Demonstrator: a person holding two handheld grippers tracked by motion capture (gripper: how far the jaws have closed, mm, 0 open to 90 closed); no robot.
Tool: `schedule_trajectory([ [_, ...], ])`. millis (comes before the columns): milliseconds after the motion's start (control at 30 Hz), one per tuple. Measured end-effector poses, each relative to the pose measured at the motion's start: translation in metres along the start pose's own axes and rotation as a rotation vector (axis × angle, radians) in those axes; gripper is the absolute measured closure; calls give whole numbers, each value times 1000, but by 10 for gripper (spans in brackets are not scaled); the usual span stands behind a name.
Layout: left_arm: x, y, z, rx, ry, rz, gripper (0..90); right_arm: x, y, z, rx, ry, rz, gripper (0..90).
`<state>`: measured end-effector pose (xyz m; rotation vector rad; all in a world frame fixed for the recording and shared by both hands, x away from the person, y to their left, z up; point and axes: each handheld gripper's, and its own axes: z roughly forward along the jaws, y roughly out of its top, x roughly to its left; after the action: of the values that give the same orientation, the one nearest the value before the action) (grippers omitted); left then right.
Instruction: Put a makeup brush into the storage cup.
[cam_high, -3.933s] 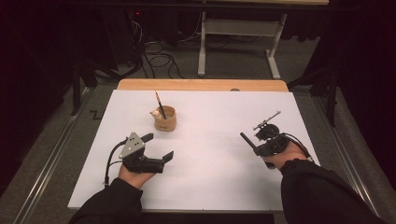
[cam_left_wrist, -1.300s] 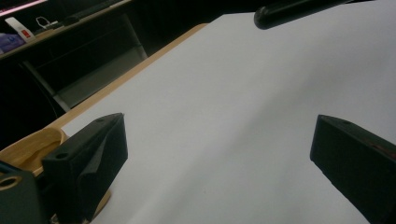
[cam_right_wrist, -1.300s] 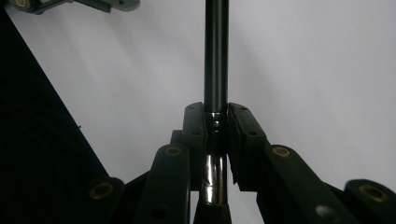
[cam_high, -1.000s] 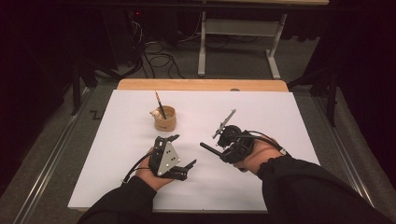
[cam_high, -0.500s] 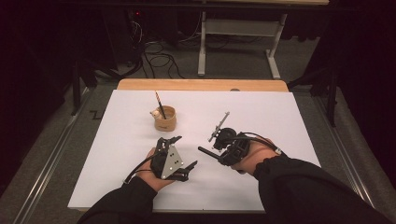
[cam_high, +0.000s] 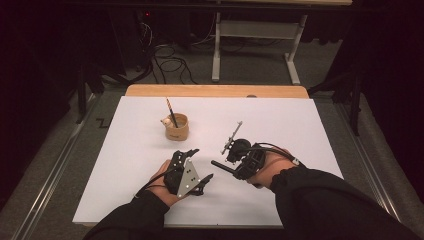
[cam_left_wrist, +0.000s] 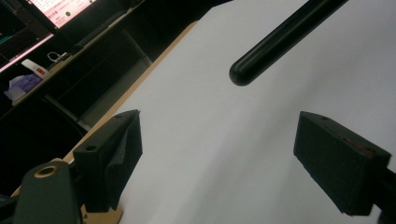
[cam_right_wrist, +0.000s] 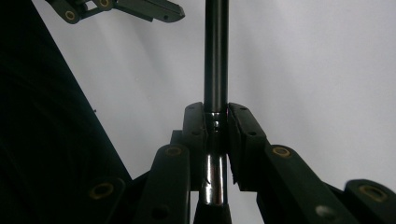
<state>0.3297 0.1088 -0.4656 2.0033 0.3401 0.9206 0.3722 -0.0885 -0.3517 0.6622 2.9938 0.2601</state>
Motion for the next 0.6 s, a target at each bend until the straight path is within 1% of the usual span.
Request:
schedule_trajectory([
  [167,-1,0,1,6,3,14,169,2,2,3,11,6,-13,799],
  [333,-3,0,1,4,10,37,195,4,5,4,21,9,-22,799],
  [467,-5,1,0,1,13,69,241,5,8,4,30,15,-27,799],
  [600,-10,2,1,8,17,118,276,6,12,5,45,25,-37,799],
])
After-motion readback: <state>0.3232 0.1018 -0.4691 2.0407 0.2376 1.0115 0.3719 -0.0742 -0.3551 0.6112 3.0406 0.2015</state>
